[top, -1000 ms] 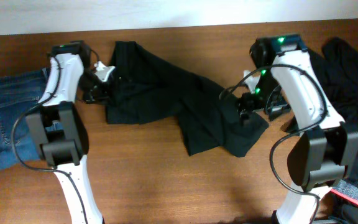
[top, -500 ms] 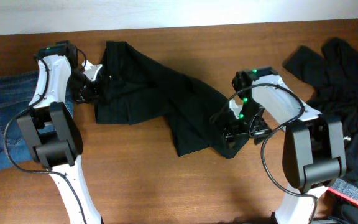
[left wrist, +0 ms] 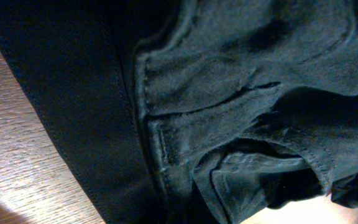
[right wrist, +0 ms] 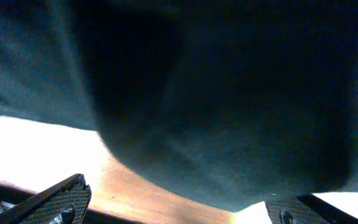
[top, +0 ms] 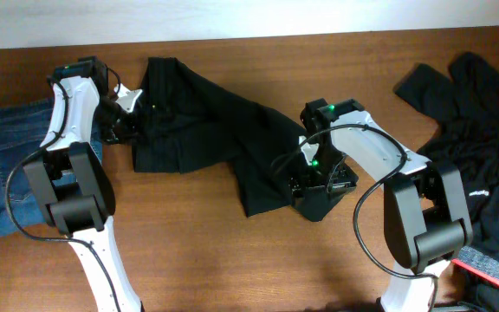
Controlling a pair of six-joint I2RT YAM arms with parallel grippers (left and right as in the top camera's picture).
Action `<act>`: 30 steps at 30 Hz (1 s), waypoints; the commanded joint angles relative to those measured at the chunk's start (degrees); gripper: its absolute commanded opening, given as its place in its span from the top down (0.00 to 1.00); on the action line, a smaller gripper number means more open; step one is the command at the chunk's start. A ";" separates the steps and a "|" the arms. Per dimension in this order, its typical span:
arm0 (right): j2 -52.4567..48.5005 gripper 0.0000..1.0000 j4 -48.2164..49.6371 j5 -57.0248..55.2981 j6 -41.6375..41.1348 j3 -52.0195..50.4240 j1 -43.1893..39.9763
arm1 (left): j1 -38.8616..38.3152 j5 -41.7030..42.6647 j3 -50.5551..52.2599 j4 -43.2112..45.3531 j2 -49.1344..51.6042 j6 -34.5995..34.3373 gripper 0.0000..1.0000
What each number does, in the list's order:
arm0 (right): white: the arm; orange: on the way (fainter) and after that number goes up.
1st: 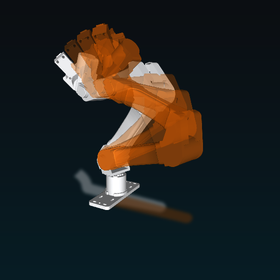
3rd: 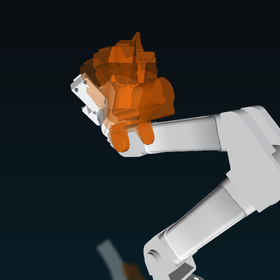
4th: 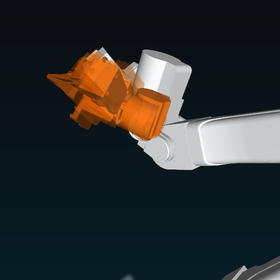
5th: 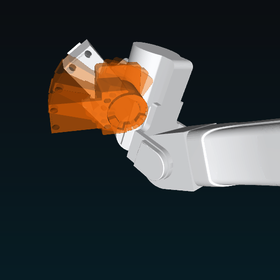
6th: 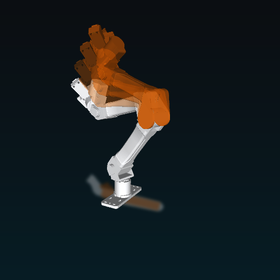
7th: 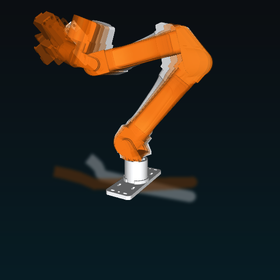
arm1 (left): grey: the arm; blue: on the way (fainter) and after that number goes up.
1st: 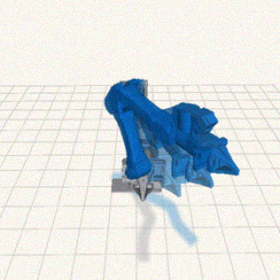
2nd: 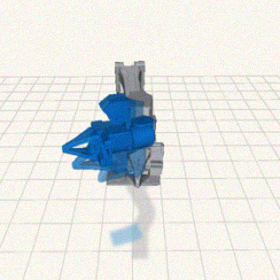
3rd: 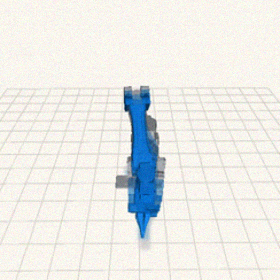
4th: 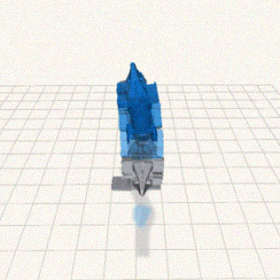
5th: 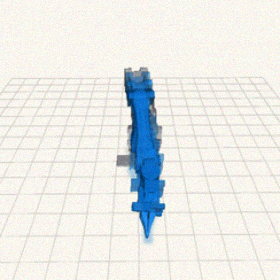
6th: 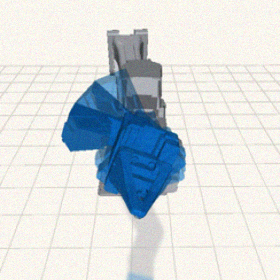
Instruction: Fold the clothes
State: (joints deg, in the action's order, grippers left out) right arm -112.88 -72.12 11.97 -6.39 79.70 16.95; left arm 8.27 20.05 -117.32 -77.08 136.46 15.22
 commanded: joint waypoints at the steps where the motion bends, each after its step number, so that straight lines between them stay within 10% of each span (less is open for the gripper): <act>1: -0.09 0.04 -0.59 -5.73 -7.21 -1.03 0.24 | 0.04 -0.15 0.22 0.07 -2.21 -0.61 0.99; 14: -0.09 0.00 9.68 0.26 -13.55 -8.55 0.31 | 0.04 -0.13 0.22 0.09 -2.21 -0.61 0.99; 16: -0.09 0.27 12.17 1.75 -13.60 -9.22 0.31 | 0.04 -0.13 0.22 0.07 -2.21 -0.61 0.99; 18: 0.07 0.86 13.03 1.68 -13.60 -8.83 0.31 | 0.00 -0.13 0.22 0.04 -2.21 -0.61 0.99; 19: 0.26 0.96 12.98 1.22 -13.60 -8.39 0.28 | 0.00 -0.13 0.22 0.04 -2.21 -0.61 0.99; 30: 16.44 0.94 5.42 -16.81 -13.38 6.93 -3.02 | 0.00 -0.15 0.22 0.39 -2.21 -0.61 0.99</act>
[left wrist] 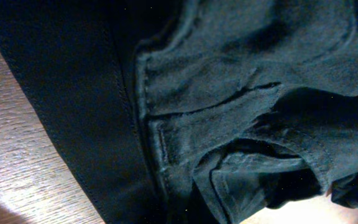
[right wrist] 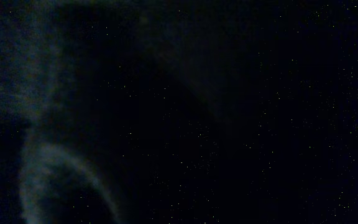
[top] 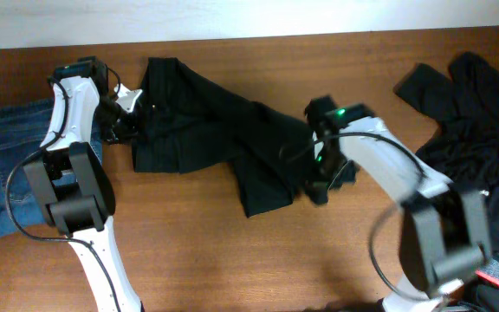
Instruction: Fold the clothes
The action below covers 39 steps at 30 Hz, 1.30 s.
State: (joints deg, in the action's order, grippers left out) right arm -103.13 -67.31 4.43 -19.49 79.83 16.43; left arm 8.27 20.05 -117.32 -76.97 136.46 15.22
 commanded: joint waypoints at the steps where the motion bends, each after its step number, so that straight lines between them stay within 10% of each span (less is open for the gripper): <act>1: 7.19 0.92 1.73 -11.43 -0.26 8.81 -3.93 | 0.00 -0.13 0.22 0.33 -2.21 -0.61 0.99; 4: 6.16 0.86 10.73 -13.94 1.46 13.42 -10.12 | -0.02 0.13 0.22 0.33 -2.21 -0.61 0.99; 9: -1.42 0.01 25.68 3.50 1.40 14.78 -21.31 | -0.02 1.25 0.22 0.02 -2.21 -0.61 0.99; 13: -6.43 0.01 21.94 19.41 1.44 14.73 -26.18 | 0.00 1.18 0.22 0.02 -2.21 -0.59 1.00; 24: -7.19 0.01 -0.35 18.93 19.54 14.62 -23.78 | 0.00 1.16 0.22 1.05 -2.21 -0.59 0.99; 39: -7.19 0.01 -3.10 19.06 20.98 7.02 -7.87 | 0.00 1.14 0.22 1.07 -2.21 -0.59 0.99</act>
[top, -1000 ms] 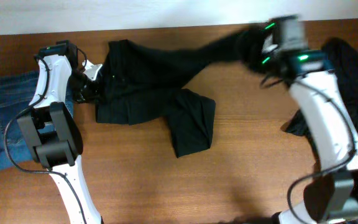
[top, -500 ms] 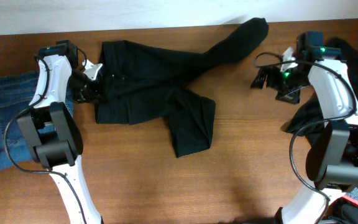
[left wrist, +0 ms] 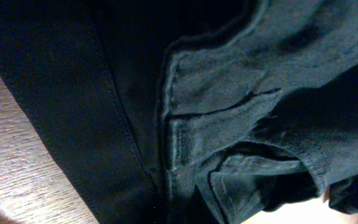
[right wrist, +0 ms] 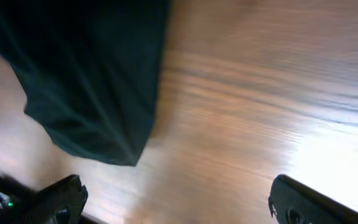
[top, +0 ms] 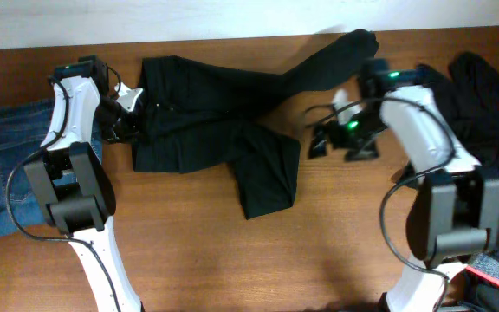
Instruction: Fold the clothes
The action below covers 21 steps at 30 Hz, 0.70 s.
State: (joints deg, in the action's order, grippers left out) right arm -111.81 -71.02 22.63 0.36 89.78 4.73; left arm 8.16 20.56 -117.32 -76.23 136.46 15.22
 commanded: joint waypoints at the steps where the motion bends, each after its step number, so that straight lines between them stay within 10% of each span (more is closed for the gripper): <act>1: 1.49 0.01 1.44 0.70 1.14 -4.42 5.55 | 0.11 0.63 0.22 0.33 -2.21 -0.59 0.99; 21: 1.38 0.01 20.39 -5.33 -14.36 -17.86 20.90 | 0.15 0.61 0.22 0.31 -2.21 -0.59 0.99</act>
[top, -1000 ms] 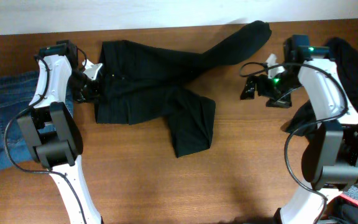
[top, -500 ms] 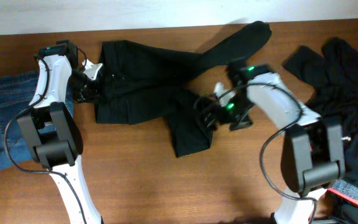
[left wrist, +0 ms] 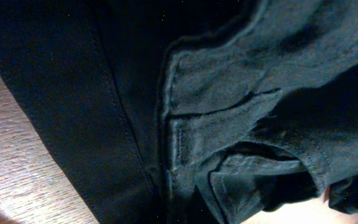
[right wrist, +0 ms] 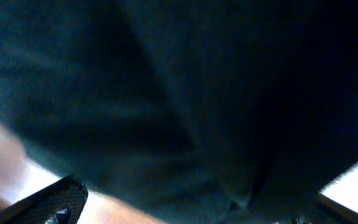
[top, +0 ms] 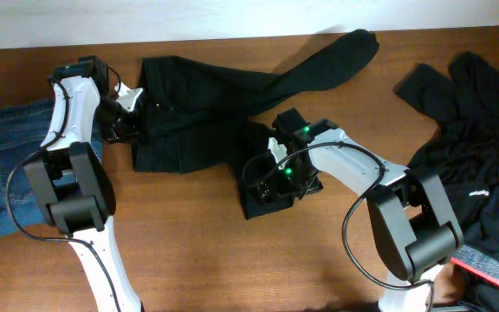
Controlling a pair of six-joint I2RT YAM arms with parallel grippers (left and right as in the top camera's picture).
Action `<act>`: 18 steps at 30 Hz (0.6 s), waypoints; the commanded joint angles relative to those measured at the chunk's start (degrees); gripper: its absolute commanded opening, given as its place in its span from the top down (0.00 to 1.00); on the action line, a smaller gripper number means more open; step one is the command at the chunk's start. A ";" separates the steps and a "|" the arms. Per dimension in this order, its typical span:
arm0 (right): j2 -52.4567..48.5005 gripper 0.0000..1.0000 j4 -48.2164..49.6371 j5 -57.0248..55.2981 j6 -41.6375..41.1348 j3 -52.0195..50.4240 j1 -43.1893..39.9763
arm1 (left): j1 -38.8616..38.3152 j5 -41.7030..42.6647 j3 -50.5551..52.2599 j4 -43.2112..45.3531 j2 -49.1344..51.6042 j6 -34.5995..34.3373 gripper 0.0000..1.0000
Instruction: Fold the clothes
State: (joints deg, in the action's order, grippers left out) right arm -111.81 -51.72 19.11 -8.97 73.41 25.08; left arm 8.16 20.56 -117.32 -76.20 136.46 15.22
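Observation:
Black trousers (top: pixel 189 121) lie spread on the wooden table (top: pixel 189 251). One leg (top: pixel 336 52) stretches to the back right; the other (top: pixel 262 156) bends toward the front. My left gripper (top: pixel 121 111) is at the waist's left edge, shut on the waistband (left wrist: pixel 179 137), which fills the left wrist view; the fingers do not show there. My right gripper (top: pixel 271 182) is down on the hem of the front leg. It stands open, its fingertips (right wrist: pixel 58 199) wide apart with dark cloth (right wrist: pixel 185 93) between them.
Folded blue jeans (top: pixel 16 139) lie at the left edge, behind the left arm. A heap of dark clothes (top: pixel 475 113) covers the right side, with a red-trimmed piece (top: pixel 492 270) at the front right corner. A white wall runs along the table's far edge.
My right gripper has moved from the bare table near the back-right leg to the hem of the front leg, still open. The left gripper and the waist have not moved.
First both legs lay bunched toward the front middle, my right gripper at the end of one. A second later the gripper was still there, cloth filling its view. Then that leg lay stretched to the back right, the gripper open beside it. Now it is on the other leg.

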 commanded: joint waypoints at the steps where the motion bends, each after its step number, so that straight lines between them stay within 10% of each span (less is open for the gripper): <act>1: 1.38 0.00 1.51 -1.84 -5.55 -1.84 0.57 | 0.15 0.61 0.22 0.28 -2.21 -0.59 0.99; 4: 1.38 0.11 1.90 -2.27 -6.60 -2.16 0.55 | 0.15 0.61 0.22 0.28 -2.21 -0.59 0.99; 9: 1.38 0.96 2.21 -5.05 -10.27 -2.16 0.35 | 0.15 0.63 0.22 0.28 -2.21 -0.59 0.99; 18: 3.96 0.96 -16.44 -44.17 -17.77 7.23 -4.28 | 0.15 0.61 0.22 0.28 -2.21 -0.59 0.99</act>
State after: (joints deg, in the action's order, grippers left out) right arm -111.04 -63.44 -0.73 -21.78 75.07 24.18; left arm 8.16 20.58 -117.32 -76.20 136.46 15.22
